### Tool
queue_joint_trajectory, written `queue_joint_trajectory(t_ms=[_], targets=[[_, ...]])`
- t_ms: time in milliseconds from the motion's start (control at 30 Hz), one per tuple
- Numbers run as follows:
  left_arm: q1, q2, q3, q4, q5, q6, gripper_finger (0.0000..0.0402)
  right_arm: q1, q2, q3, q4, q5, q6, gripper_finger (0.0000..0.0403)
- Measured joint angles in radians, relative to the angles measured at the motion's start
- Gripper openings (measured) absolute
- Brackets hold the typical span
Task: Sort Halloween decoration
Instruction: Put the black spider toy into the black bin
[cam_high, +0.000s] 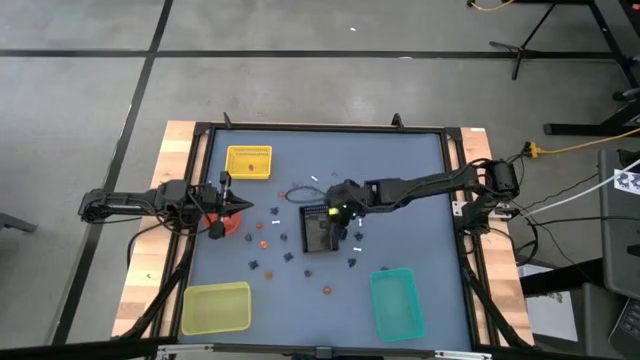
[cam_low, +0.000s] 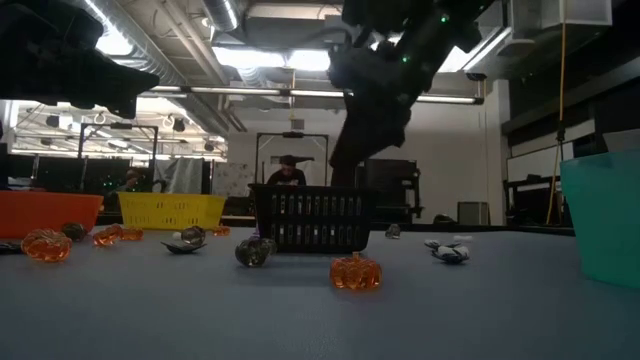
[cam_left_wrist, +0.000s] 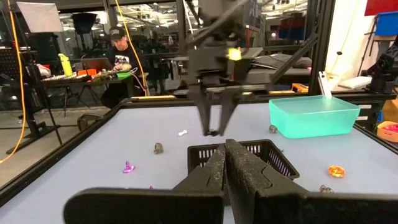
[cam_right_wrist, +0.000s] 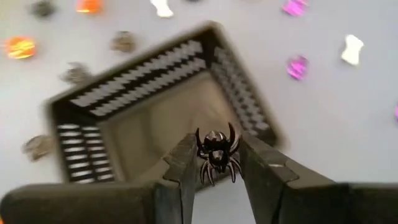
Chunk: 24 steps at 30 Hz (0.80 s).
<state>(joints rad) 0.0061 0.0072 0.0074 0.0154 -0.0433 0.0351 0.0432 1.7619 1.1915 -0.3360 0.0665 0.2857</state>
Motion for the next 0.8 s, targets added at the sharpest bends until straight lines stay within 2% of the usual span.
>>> queue_joint_trajectory(t_ms=[200,600,800], targets=[[0.000,0.000,0.000,0.000,0.000,0.000,0.0000,0.038,-0.001,0.000,0.045,-0.003,-0.108,0.0111],[0.000,0.000,0.000,0.000,0.000,0.000,0.0000,0.042,-0.001,0.000,0.047,0.000,-0.112,0.0111],[0.000,0.000,0.000,0.000,0.000,0.000,0.0000,0.042,-0.001,0.000,0.047,-0.025,-0.112,0.0139]])
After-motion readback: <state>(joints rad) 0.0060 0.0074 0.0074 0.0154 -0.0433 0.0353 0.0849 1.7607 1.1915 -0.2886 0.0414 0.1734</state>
